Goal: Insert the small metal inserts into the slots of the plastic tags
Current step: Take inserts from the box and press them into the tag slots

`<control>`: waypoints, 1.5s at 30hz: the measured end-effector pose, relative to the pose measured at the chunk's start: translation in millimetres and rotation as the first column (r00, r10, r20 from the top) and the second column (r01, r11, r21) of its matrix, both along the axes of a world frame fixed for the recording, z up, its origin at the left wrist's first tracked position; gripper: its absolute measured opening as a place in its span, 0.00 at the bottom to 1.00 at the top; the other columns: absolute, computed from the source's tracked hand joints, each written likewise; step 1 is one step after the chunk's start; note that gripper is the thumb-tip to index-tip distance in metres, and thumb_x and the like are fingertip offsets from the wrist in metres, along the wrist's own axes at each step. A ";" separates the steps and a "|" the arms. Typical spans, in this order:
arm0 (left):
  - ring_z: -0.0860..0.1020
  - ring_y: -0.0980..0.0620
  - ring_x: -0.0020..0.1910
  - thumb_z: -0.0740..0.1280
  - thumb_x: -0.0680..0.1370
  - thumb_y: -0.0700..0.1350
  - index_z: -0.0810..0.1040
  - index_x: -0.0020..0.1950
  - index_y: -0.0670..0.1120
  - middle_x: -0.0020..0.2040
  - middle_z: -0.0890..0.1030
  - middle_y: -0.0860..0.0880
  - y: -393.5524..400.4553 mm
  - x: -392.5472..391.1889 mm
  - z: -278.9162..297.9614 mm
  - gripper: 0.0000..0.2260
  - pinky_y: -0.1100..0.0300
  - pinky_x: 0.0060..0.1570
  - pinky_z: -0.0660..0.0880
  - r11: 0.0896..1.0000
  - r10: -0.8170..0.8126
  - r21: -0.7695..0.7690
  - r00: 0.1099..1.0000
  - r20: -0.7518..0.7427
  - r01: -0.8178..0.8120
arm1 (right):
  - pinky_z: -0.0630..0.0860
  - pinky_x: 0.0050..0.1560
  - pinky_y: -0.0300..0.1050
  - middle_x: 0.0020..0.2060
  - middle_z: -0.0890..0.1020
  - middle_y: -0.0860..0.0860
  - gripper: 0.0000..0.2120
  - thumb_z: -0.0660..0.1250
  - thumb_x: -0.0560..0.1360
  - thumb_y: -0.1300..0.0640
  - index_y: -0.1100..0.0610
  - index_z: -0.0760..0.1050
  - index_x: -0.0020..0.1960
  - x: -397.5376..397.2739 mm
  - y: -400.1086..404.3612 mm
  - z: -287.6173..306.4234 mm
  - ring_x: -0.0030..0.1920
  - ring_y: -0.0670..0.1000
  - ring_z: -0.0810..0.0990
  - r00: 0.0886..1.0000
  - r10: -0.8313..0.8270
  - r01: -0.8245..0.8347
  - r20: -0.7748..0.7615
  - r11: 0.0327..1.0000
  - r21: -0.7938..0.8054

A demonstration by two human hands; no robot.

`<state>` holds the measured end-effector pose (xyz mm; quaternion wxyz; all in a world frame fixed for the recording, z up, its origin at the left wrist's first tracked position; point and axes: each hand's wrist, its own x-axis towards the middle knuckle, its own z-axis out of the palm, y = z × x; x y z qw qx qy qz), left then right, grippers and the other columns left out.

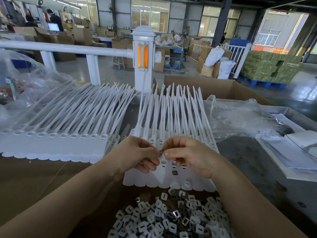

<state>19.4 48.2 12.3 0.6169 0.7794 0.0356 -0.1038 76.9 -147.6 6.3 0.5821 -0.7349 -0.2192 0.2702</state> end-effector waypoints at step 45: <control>0.79 0.67 0.37 0.75 0.74 0.46 0.80 0.38 0.57 0.35 0.82 0.63 -3.8 3.1 -20.1 0.08 0.74 0.34 0.72 0.872 -0.016 0.466 0.943 0.334 -0.150 | 0.74 0.35 0.36 0.27 0.79 0.43 0.03 0.71 0.74 0.59 0.56 0.82 0.42 -2.7 10.4 2.5 0.32 0.44 0.77 0.943 -0.177 0.265 0.282 0.912 -0.312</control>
